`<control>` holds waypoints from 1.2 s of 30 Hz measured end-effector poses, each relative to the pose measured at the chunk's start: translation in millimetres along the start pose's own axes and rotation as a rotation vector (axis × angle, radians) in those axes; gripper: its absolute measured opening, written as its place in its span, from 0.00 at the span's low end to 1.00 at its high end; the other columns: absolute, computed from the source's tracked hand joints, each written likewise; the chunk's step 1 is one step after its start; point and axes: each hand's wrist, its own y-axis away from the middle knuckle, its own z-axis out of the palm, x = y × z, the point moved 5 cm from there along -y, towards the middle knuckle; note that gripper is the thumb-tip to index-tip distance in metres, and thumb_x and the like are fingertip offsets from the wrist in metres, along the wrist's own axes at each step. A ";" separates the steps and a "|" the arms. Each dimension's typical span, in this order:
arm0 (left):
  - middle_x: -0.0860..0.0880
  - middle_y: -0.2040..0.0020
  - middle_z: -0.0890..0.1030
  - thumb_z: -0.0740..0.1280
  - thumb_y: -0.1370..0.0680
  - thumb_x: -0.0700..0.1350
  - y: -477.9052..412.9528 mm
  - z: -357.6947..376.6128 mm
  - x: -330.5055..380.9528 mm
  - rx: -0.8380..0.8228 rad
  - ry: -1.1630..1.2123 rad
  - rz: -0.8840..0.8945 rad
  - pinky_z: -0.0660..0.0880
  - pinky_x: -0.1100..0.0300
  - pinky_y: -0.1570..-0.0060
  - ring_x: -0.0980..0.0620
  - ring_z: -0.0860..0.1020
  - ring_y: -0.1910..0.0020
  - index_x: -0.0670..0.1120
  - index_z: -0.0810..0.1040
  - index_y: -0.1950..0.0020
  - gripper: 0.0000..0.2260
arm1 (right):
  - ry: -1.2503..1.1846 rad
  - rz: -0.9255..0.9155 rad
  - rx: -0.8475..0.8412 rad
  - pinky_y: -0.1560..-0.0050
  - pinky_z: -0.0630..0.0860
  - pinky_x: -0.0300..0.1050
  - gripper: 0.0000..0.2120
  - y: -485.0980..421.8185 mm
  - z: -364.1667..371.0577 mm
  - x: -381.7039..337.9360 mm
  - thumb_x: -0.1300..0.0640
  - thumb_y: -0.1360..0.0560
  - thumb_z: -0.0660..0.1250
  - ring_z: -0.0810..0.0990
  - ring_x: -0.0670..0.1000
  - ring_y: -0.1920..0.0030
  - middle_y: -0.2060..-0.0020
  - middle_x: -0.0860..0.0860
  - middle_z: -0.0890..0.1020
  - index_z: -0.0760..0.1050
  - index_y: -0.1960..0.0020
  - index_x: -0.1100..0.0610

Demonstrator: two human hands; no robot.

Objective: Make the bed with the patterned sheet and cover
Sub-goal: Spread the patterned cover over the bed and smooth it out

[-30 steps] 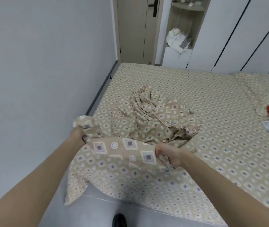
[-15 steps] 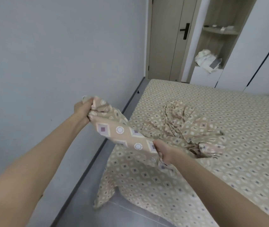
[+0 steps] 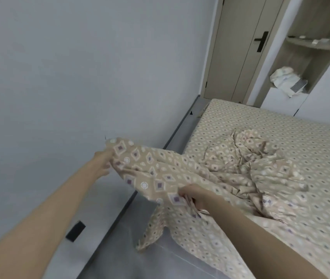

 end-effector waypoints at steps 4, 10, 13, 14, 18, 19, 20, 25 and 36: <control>0.48 0.51 0.69 0.59 0.19 0.37 0.2 1.0 -73.7 -0.120 -0.204 -0.126 0.64 0.61 0.63 0.53 0.67 0.64 0.45 0.70 0.60 0.10 | 0.317 -0.015 0.044 0.62 0.70 0.42 0.13 -21.3 24.7 34.9 0.71 0.30 0.65 0.74 0.51 0.56 0.50 0.60 0.80 0.77 0.47 0.66; 0.46 0.44 0.72 0.57 0.19 0.40 -24.4 14.6 -138.3 -0.188 -0.326 -0.170 0.69 0.59 0.56 0.47 0.72 0.47 0.44 0.73 0.36 0.12 | 0.463 0.018 0.176 0.60 0.71 0.43 0.22 -42.5 27.9 87.7 0.71 0.32 0.66 0.72 0.52 0.55 0.53 0.54 0.72 0.64 0.41 0.60; 0.45 0.38 0.74 0.56 0.20 0.36 -26.7 33.1 -157.6 -0.257 -0.433 -0.156 0.71 0.59 0.52 0.48 0.73 0.46 0.44 0.73 0.34 0.16 | 0.638 0.248 0.007 0.71 0.70 0.37 0.18 -42.0 25.9 104.7 0.69 0.32 0.69 0.72 0.47 0.68 0.61 0.54 0.75 0.74 0.43 0.62; 0.45 0.36 0.74 0.55 0.20 0.34 -29.7 37.6 -160.7 -0.274 -0.494 -0.113 0.71 0.60 0.55 0.47 0.74 0.43 0.44 0.72 0.33 0.18 | 0.712 0.271 -0.031 0.73 0.69 0.35 0.07 -41.2 23.2 103.9 0.66 0.32 0.70 0.72 0.46 0.71 0.67 0.52 0.75 0.78 0.56 0.58; 0.44 0.29 0.70 0.54 0.25 0.27 -28.7 88.0 -169.9 -0.493 -0.761 0.180 0.71 0.58 0.42 0.46 0.69 0.31 0.43 0.68 0.29 0.25 | 0.653 0.226 -0.094 0.79 0.61 0.35 0.11 -38.7 5.3 117.0 0.72 0.34 0.65 0.66 0.45 0.77 0.75 0.49 0.73 0.77 0.60 0.57; 0.44 0.28 0.68 0.55 0.25 0.27 -25.3 102.8 -172.9 -0.568 -0.832 0.258 0.67 0.58 0.38 0.45 0.68 0.31 0.44 0.67 0.28 0.27 | 0.595 0.219 -0.102 0.79 0.60 0.35 0.18 -38.1 1.2 120.4 0.74 0.36 0.63 0.65 0.45 0.77 0.73 0.51 0.75 0.81 0.53 0.57; 0.44 0.27 0.65 0.57 0.25 0.28 -21.4 121.5 -178.1 -0.648 -0.915 0.311 0.65 0.56 0.35 0.43 0.67 0.30 0.47 0.65 0.26 0.28 | 0.533 0.212 -0.120 0.78 0.59 0.35 0.24 -36.0 -4.7 124.4 0.76 0.36 0.61 0.65 0.45 0.76 0.70 0.52 0.76 0.81 0.47 0.57; 0.49 0.23 0.48 0.66 0.28 0.33 -14.0 161.3 -220.0 -0.807 -1.453 0.398 0.59 0.44 0.29 0.44 0.50 0.25 0.59 0.54 0.24 0.38 | 0.191 0.155 -0.198 0.66 0.67 0.37 0.24 -35.3 -19.5 127.1 0.79 0.38 0.59 0.73 0.49 0.66 0.66 0.53 0.79 0.83 0.53 0.59; 0.42 0.46 0.78 0.58 0.23 0.36 -26.1 128.8 -214.2 -0.316 -1.169 0.409 0.72 0.54 0.54 0.42 0.77 0.49 0.45 0.71 0.39 0.14 | 0.484 -0.002 -0.037 0.59 0.70 0.41 0.11 -24.8 -42.5 111.6 0.69 0.28 0.61 0.72 0.51 0.56 0.55 0.54 0.74 0.71 0.48 0.58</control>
